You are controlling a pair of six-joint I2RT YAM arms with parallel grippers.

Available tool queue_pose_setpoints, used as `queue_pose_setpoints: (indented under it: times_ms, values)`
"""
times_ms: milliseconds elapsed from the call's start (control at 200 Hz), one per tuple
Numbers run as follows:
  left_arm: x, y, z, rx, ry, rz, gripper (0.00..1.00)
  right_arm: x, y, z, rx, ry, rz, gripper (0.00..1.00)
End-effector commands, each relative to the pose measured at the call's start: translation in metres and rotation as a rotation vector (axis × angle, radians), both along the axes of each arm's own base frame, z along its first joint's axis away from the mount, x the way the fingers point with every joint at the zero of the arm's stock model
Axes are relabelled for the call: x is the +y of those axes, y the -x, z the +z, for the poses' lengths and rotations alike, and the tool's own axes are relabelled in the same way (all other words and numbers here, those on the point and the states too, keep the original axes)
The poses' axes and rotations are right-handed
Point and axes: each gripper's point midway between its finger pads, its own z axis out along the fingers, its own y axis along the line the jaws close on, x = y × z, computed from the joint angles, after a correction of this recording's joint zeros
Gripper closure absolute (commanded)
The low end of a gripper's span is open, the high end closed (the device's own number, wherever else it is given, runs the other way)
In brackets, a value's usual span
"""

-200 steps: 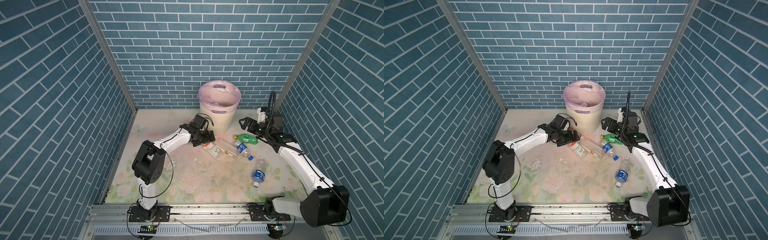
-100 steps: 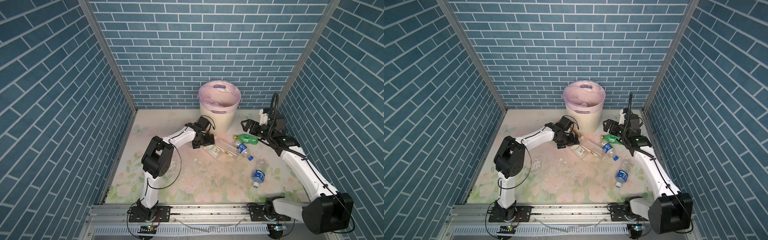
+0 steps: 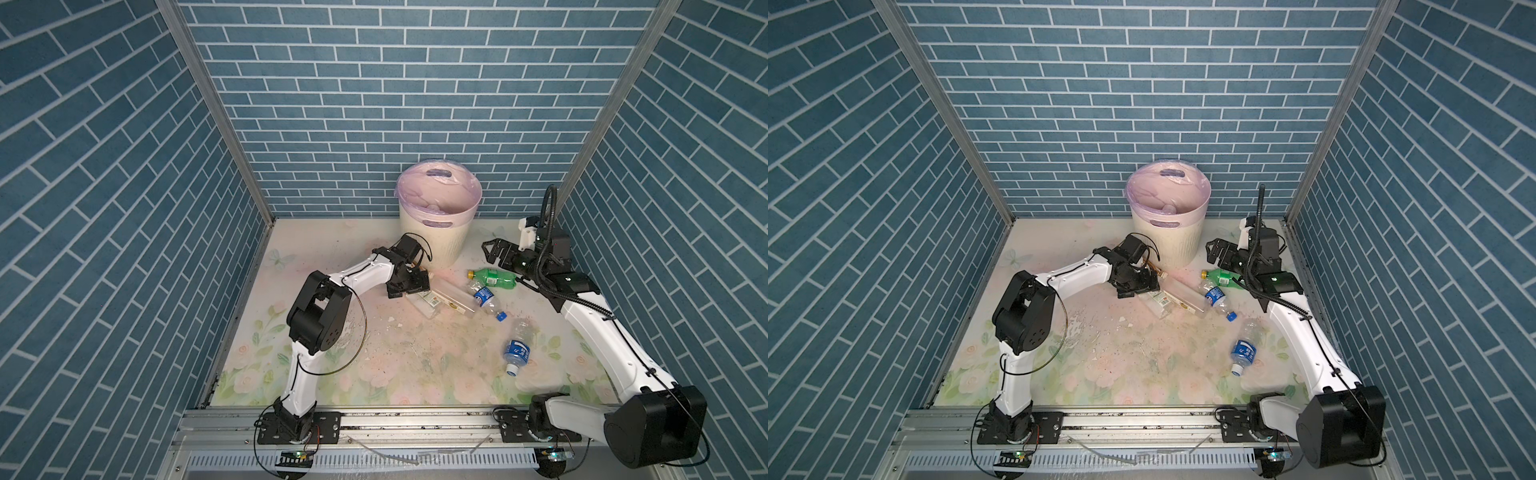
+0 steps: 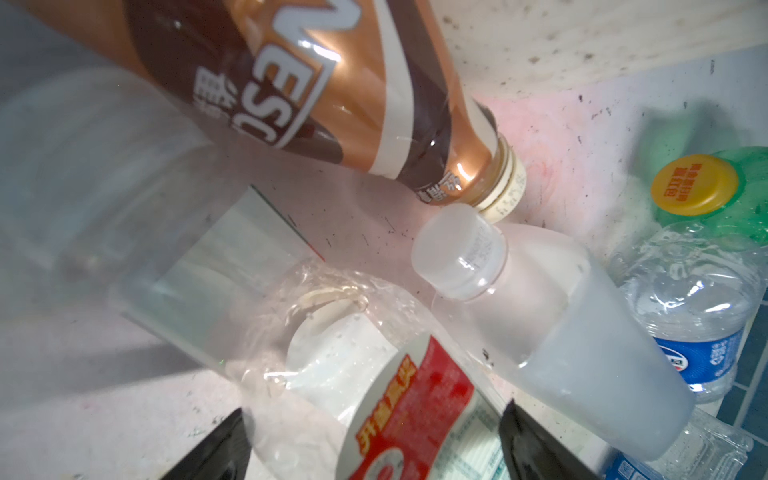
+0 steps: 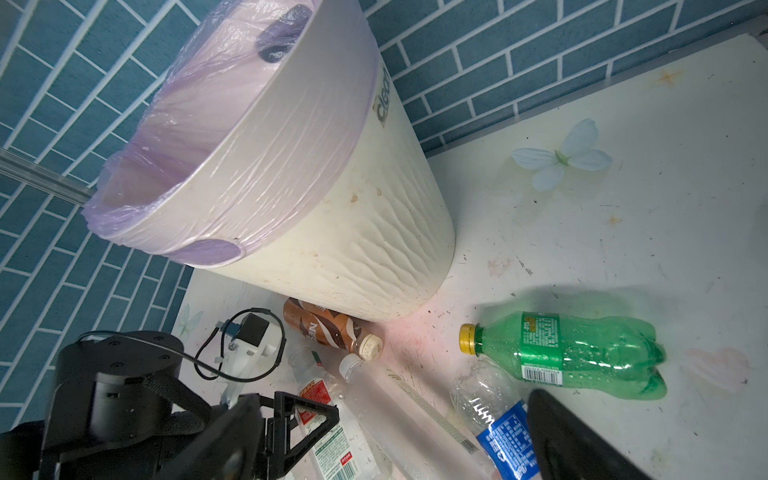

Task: Throw the plastic bottles in the bin
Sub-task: 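Lower the left gripper onto the clear red-label bottle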

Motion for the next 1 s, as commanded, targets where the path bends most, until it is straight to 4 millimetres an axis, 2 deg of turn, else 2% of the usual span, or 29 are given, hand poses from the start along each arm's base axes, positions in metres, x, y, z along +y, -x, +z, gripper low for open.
queue_pose_setpoints:
  times_ms: [0, 430, 720, 820, 995]
  values:
    - [0.03, 0.018, -0.025, 0.055, -0.117, 0.017, 0.08, -0.003, 0.003, -0.007, -0.005, 0.024, 0.002, 0.01]
    - [0.07, 0.019, -0.02, 0.044, -0.127, 0.087, 0.09, -0.002, 0.002, -0.01, 0.001, 0.019, 0.007, 0.01]
    - [0.027, 0.014, 0.015, -0.059, -0.028, 0.05, 0.08, -0.001, 0.001, -0.011, 0.004, 0.017, 0.009, 0.01]
    - [0.017, 0.013, 0.014, -0.067, -0.008, 0.058, 0.05, 0.0, 0.0, -0.012, 0.007, 0.008, 0.009, 0.01]
    - [0.013, 0.007, 0.008, -0.076, 0.018, 0.102, 0.02, 0.0, 0.001, -0.012, 0.006, 0.003, 0.008, 0.01]
